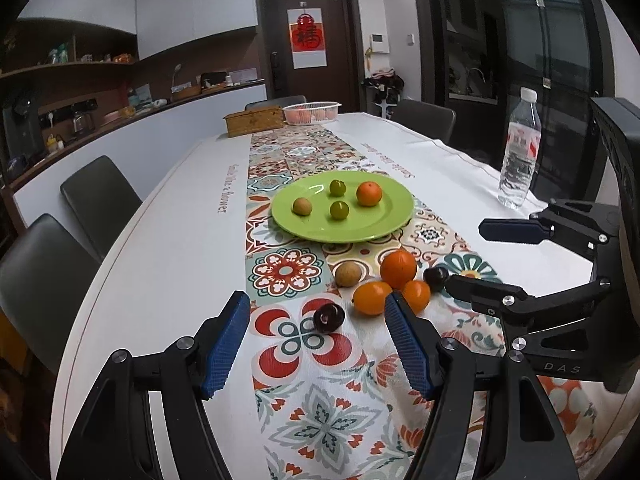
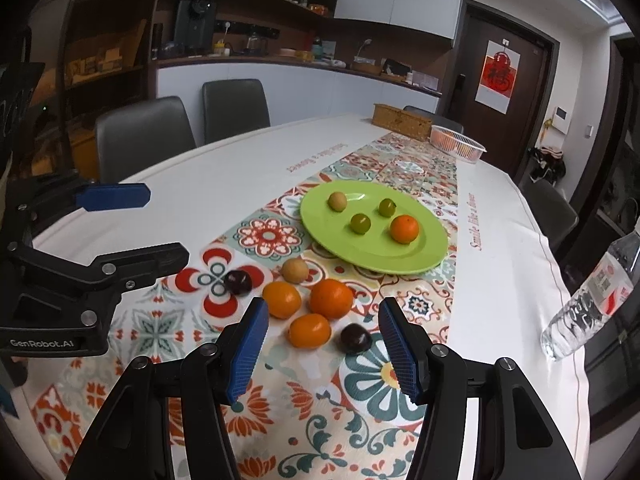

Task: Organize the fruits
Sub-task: 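Move the left tool onto the dark purple plum while the right tool approaches a small orange tomato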

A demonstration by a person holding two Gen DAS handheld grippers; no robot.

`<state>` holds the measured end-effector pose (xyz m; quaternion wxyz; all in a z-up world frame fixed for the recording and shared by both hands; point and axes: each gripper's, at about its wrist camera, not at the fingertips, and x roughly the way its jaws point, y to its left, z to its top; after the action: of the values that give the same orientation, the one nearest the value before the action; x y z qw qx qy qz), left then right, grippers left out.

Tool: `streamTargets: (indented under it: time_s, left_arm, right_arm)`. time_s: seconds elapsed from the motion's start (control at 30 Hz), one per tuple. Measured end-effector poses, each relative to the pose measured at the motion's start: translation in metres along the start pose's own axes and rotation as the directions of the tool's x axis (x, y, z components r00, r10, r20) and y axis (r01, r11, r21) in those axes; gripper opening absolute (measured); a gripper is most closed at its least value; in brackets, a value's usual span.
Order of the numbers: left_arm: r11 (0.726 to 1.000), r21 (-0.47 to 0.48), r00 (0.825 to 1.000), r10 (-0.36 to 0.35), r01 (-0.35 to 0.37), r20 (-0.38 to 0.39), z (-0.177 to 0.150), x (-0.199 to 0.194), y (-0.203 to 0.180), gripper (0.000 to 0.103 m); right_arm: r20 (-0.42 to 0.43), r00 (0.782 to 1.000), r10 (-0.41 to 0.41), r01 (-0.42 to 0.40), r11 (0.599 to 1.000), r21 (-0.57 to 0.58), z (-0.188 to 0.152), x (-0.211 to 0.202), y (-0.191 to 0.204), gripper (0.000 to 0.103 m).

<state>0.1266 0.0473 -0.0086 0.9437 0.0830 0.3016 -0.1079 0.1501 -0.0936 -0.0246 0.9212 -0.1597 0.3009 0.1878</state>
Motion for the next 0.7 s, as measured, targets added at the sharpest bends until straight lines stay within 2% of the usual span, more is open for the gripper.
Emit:
streamTargets:
  time_s: [0.1, 0.37, 0.5, 0.7]
  left_arm:
    - [1.000, 0.026, 1.000, -0.007, 0.007, -0.015, -0.005, 0.008, -0.002, 0.069]
    - [0.996, 0.067, 0.996, -0.059, 0.063, -0.071, -0.016, 0.034, -0.005, 0.068]
    - [0.994, 0.064, 0.991, -0.084, 0.091, -0.103, -0.017, 0.049, -0.003, 0.061]
    - [0.991, 0.070, 0.986, -0.108, 0.118, -0.124, -0.017, 0.061, -0.003, 0.056]
  right_arm:
    - [-0.010, 1.000, -0.012, 0.011, 1.000, -0.026, -0.005, 0.006, 0.005, 0.058]
    - [-0.076, 0.997, 0.017, -0.023, 0.997, -0.072, -0.016, 0.030, 0.015, 0.058]
    - [-0.105, 0.994, 0.040, -0.045, 0.998, -0.050, -0.019, 0.041, 0.012, 0.057]
    - [-0.126, 0.991, 0.043, -0.047, 0.998, -0.035, -0.019, 0.051, 0.008, 0.056]
